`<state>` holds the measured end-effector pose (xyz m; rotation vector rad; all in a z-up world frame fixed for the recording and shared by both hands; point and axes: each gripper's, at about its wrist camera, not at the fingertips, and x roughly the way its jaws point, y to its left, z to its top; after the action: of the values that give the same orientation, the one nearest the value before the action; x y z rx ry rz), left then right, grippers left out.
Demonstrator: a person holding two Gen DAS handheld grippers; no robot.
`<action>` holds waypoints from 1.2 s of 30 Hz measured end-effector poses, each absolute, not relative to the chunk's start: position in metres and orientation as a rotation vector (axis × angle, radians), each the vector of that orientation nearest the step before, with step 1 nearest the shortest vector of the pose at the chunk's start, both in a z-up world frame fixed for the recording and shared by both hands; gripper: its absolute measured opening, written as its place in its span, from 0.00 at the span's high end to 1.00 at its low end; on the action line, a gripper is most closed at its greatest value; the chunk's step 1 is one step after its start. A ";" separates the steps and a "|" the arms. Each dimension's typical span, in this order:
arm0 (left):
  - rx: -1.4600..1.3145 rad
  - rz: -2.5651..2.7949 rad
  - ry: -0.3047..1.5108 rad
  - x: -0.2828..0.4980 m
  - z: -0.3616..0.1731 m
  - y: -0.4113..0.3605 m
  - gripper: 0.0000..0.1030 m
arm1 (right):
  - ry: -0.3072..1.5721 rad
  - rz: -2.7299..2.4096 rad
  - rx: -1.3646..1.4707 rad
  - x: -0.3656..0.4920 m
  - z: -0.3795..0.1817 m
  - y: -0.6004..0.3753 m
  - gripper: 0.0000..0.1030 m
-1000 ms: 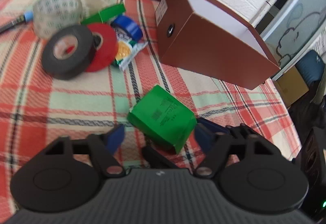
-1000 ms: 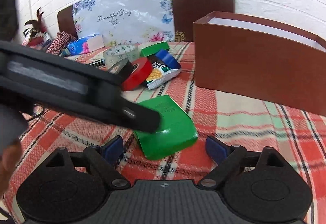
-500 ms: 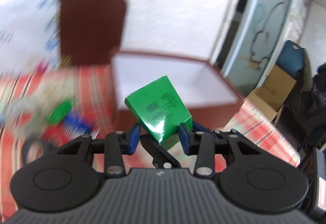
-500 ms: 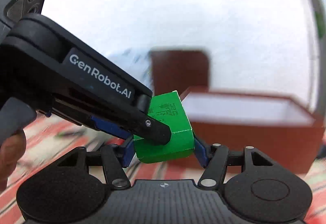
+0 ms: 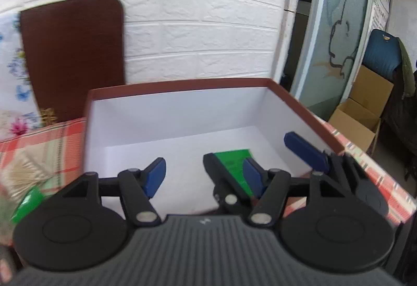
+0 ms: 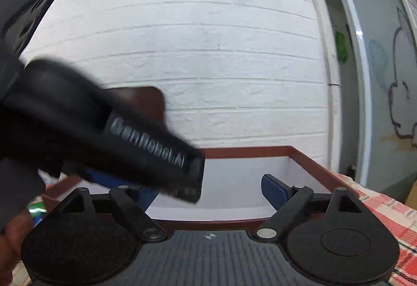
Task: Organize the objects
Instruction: 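Carry the green box into the brown box and open the left gripper, then grasp the black tape roll with the left gripper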
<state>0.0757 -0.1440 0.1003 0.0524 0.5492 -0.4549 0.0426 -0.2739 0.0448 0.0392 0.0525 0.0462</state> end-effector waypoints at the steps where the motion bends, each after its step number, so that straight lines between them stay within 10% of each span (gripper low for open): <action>1: 0.057 -0.440 0.534 0.067 0.100 -0.133 0.32 | 0.050 0.065 0.027 0.040 0.044 -0.271 0.15; 9: 0.076 -0.310 0.413 -0.034 0.100 -0.030 0.21 | -0.019 0.298 -0.161 -0.019 0.044 -0.218 0.09; 22: -0.101 0.173 0.600 -0.041 -0.001 0.139 0.16 | 0.293 0.610 -0.434 -0.009 0.020 -0.094 0.29; 36: -0.227 0.079 0.565 -0.040 0.000 0.149 0.00 | 0.340 0.619 -0.579 0.037 0.011 0.013 0.26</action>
<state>-0.0403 0.1489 -0.0005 -0.2268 0.5652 0.0791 0.0366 0.0131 0.0105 -0.5790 0.3397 0.6194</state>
